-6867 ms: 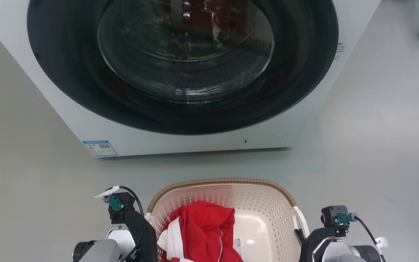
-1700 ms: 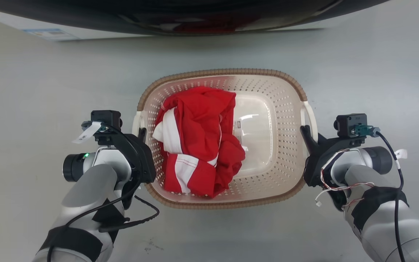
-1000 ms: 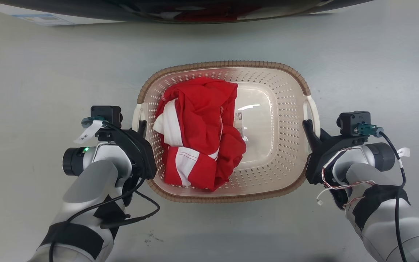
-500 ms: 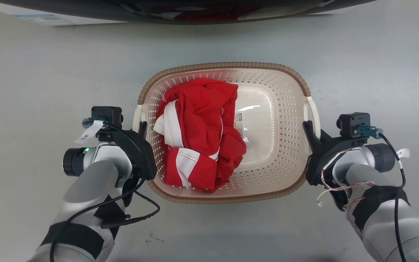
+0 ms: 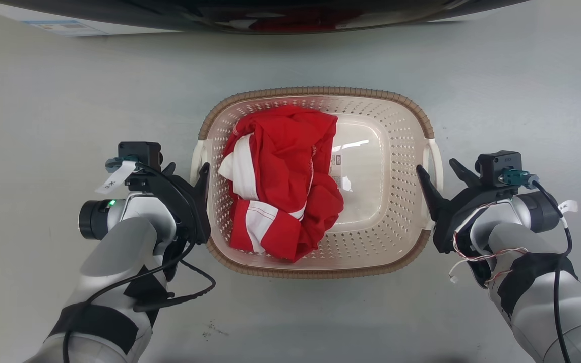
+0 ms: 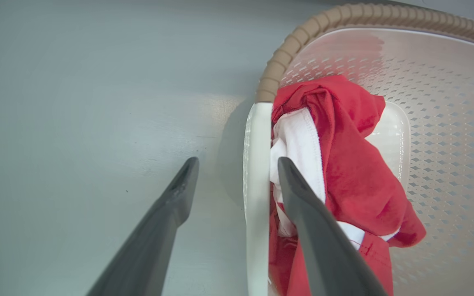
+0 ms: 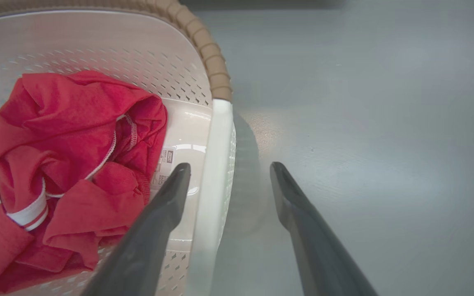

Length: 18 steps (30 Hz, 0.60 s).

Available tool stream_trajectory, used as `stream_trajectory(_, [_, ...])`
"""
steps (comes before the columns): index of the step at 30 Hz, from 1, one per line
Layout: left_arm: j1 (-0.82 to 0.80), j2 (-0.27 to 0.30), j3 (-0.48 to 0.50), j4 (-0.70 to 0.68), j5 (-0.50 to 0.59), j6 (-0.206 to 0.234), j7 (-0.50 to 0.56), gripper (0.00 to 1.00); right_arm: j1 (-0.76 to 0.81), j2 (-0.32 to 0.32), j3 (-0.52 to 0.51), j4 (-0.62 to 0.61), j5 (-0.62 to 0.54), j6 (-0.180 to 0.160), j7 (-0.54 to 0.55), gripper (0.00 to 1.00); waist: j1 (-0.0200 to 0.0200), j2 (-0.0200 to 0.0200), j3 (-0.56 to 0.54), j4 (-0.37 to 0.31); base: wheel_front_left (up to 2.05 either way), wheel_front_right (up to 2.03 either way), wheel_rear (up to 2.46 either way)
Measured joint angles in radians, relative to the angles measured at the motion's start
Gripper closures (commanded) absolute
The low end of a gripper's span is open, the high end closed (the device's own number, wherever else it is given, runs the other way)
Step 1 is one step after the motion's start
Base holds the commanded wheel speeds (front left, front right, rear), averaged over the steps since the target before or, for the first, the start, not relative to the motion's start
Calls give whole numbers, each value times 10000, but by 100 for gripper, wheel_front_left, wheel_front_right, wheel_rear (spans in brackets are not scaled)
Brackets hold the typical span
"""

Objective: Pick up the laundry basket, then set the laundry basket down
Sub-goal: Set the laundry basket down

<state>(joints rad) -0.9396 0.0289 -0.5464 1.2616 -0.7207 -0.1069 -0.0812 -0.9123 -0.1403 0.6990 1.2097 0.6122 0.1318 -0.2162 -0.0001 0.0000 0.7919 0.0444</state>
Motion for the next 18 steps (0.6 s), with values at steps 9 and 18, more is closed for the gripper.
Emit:
stream_trajectory(9, [71, -2, -92, 96, 2, -2, -293, 0, 73, 0, -61, -54, 119, 0, -155, 0, 0, 0, -401, -14, 0, 0, 0])
stream_trajectory(18, [648, 105, -207, 148, 104, -4, -903, 0, 633, 25, -123, -186, 182, 0, -313, 0, 0, 0, -1227, -107, 0, 0, 0])
